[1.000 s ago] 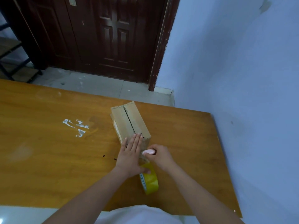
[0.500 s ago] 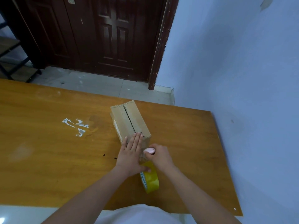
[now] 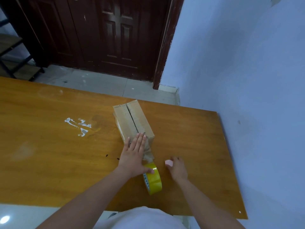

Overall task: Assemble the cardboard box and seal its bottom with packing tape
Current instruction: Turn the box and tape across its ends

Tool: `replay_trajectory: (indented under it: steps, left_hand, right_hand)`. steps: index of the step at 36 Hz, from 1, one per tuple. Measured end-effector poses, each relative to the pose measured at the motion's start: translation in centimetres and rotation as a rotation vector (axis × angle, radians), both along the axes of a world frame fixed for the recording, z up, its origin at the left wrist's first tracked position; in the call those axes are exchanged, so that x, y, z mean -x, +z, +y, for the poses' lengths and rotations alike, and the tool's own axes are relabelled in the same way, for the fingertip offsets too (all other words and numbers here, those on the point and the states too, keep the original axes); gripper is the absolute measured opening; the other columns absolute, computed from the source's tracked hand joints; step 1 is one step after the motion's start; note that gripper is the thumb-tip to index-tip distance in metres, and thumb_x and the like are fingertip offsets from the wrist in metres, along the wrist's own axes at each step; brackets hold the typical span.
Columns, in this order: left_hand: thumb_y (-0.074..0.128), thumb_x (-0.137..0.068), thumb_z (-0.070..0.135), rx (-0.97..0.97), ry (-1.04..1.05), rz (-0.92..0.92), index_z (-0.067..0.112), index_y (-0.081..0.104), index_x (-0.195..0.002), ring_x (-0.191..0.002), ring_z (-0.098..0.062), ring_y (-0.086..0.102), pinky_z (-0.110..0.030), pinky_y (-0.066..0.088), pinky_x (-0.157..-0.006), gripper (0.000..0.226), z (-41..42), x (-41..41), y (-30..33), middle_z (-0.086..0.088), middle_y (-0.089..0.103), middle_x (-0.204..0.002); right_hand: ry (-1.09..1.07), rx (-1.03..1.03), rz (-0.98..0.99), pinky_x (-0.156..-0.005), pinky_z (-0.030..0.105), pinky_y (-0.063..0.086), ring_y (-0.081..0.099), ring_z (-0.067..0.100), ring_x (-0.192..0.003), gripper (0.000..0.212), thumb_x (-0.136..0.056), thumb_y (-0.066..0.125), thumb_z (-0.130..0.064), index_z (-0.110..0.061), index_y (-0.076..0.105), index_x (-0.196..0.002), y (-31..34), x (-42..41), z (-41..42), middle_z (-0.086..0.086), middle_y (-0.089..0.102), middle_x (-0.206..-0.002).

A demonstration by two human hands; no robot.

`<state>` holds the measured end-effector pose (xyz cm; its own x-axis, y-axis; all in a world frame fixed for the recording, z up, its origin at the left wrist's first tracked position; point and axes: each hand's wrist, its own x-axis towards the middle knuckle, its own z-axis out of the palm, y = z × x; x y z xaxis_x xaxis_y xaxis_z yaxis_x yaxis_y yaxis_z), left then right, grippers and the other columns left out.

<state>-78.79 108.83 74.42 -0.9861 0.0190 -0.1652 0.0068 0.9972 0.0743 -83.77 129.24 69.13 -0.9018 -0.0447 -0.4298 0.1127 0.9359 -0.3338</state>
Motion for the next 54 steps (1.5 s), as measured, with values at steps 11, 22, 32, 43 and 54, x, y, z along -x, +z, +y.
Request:
replay_trajectory:
  steps: [11,22,32,43,54]
  left_hand:
    - [0.019,-0.054,0.099,-0.005,-0.005,0.014,0.011,-0.04,-0.134,-0.131,-0.021,-0.043,-0.044,-0.035,-0.103,0.133,0.0,0.0,-0.2,-0.004,-0.046,-0.141]
    - [0.012,-0.053,0.098,-0.016,-0.019,0.017,0.011,-0.031,-0.14,-0.135,-0.024,-0.037,-0.044,-0.03,-0.107,0.131,-0.2,0.1,-0.7,-0.003,-0.037,-0.148]
    - [0.014,-0.055,0.097,0.011,-0.02,0.015,0.01,-0.036,-0.136,-0.132,-0.023,-0.041,-0.046,-0.025,-0.11,0.129,-0.2,0.2,-1.0,-0.005,-0.043,-0.143]
    - [0.036,-0.077,0.074,-0.063,-0.212,0.176,0.024,0.036,-0.145,-0.13,-0.028,0.047,-0.045,0.043,-0.097,0.084,-2.0,0.4,1.7,-0.014,0.044,-0.144]
    - [0.043,-0.093,0.022,0.306,-0.461,0.031,0.03,-0.017,-0.148,-0.143,-0.03,-0.019,-0.043,0.004,-0.115,0.081,-4.6,0.9,0.7,-0.014,-0.031,-0.151]
  right_hand:
    - [-0.104,-0.056,0.014,-0.104,0.042,0.03,0.03,0.027,-0.13,0.051,-0.087,0.055,-0.041,-0.017,0.041,-0.129,-0.3,-0.4,-1.5,0.005,0.032,-0.137]
    - [-0.354,0.852,-0.409,-0.085,0.025,0.04,0.052,0.014,-0.11,0.032,-0.084,0.068,-0.036,-0.02,0.06,-0.11,2.3,-0.6,-5.0,-0.004,0.061,-0.111]
    - [-0.205,0.829,-0.351,-0.064,0.01,0.047,0.061,0.001,-0.078,0.012,-0.088,0.065,-0.01,-0.022,0.067,-0.084,2.6,-2.3,-5.1,-0.009,0.066,-0.083]
    - [-0.245,0.827,-0.3,-0.07,0.014,0.047,0.06,0.007,-0.08,0.014,-0.088,0.065,-0.014,-0.027,0.064,-0.082,3.0,-2.8,-5.7,-0.009,0.066,-0.084]
    - [-0.182,0.808,-0.275,-0.071,0.013,0.044,0.056,0.014,-0.091,0.011,-0.092,0.06,-0.011,-0.011,0.064,-0.102,2.8,-2.7,-5.6,-0.001,0.062,-0.093]
